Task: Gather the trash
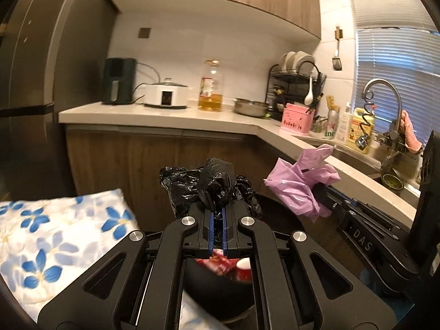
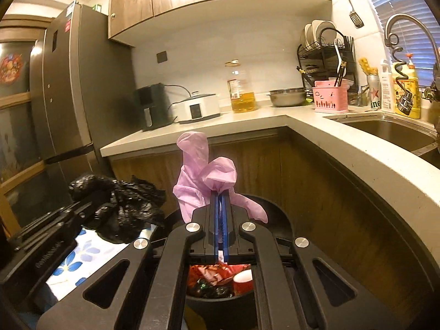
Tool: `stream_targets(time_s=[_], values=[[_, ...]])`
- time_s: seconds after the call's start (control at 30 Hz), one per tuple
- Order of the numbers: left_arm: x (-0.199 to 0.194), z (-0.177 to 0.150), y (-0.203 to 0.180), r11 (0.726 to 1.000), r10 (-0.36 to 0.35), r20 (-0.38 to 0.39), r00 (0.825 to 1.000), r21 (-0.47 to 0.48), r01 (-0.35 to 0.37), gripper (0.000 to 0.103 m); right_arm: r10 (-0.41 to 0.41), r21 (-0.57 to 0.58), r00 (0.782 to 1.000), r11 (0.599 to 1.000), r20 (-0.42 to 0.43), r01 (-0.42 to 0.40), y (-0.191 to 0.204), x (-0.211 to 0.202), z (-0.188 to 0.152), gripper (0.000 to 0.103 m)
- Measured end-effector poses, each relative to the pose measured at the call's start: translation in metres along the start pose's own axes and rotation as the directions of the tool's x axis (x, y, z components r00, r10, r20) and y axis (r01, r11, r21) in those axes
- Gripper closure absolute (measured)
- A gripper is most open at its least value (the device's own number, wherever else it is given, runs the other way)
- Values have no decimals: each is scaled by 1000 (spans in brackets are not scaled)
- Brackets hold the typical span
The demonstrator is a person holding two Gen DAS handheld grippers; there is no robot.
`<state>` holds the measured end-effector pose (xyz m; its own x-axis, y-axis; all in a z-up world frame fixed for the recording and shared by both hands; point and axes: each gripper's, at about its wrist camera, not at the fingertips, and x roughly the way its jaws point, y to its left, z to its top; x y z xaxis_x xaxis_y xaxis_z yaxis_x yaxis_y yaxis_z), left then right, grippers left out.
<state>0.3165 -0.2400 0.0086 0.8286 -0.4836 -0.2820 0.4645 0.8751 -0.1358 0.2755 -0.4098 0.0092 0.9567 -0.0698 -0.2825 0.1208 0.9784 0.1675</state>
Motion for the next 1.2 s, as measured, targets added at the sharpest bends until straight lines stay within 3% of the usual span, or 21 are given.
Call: stream_targets(time_s=[0.27,0.5,0.6,0.63,0.67,0.77,0.8,1.07,1.2], values=[[33,-1,-9,999,-48,3,999,2,48,99,5,2,1000,1000,9,-5,-9,9,-1,100],[55,-11,-7,996,-89,-50,995,11,90,94,10,18,1000,1000,-24,-9,-15,21,-7,97],[58,-14,-9,995,-93,-60,994,18,94,69,3,25,999,1000,-35,-2,-20,24,-6,91],[57,-16,-9,995,-93,-58,994,20,94,61,2,30,999,1000,-37,0,-21,24,-7,83],[57,-16,-8,995,-94,-55,994,18,95,56,1,31,999,1000,-36,0,-21,24,-7,75],[56,-17,-3,997,-78,-55,995,4,78,43,-13,35,999,999,-34,14,-24,21,-7,74],[55,-17,1,998,-69,-52,996,-4,69,41,-15,39,999,999,-35,16,-25,21,-6,74],[19,-15,20,999,31,-35,999,-36,-32,15,-43,32,998,999,-39,44,-17,1,-8,32],[-16,-15,28,993,120,-16,993,-21,-120,7,-55,4,998,998,-42,55,-6,-16,-9,21]])
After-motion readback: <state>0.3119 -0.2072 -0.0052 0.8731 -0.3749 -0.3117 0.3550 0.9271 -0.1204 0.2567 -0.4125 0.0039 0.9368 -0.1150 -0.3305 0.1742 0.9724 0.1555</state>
